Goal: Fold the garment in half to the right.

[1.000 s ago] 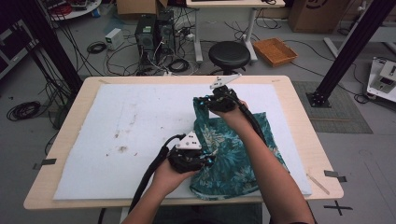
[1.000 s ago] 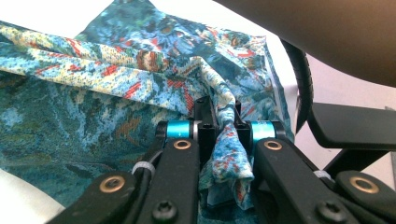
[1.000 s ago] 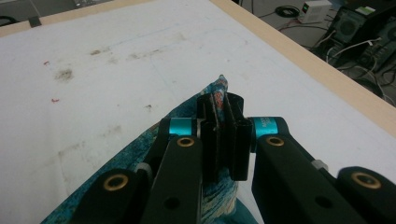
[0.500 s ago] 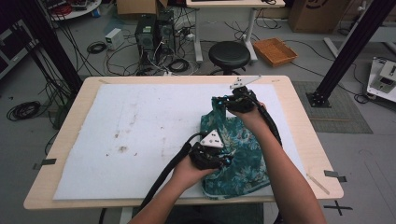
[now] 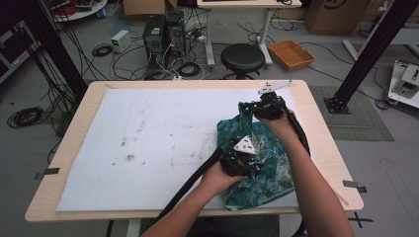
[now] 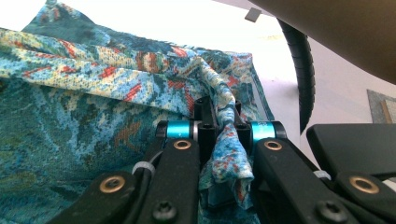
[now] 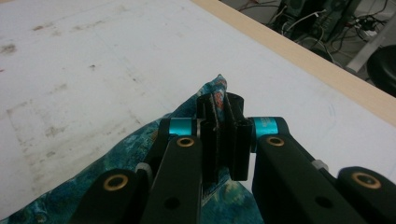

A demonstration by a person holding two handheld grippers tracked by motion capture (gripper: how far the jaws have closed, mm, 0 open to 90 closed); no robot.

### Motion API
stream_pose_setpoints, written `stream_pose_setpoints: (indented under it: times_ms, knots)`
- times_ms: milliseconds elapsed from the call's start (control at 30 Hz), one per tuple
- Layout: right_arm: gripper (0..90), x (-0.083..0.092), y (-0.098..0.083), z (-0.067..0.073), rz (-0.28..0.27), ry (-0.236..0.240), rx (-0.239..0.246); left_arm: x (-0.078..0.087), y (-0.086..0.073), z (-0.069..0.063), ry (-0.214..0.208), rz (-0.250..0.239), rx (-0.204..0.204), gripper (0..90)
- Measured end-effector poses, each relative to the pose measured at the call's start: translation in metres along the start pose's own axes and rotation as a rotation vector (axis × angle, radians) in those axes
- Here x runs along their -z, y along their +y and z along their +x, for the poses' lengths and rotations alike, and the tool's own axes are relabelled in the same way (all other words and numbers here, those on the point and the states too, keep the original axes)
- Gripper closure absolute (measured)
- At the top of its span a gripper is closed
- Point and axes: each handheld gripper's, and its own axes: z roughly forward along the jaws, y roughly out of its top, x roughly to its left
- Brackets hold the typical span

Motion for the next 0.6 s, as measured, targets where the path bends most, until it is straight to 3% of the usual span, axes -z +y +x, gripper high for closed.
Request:
stream_pose_setpoints:
  times_ms: [600]
  knots:
    - [85.9,0.011,-0.027,-0.02,0.032,-0.055,-0.057,-0.048,0.01,0.004,-0.045,0.004,0.008,85.5]
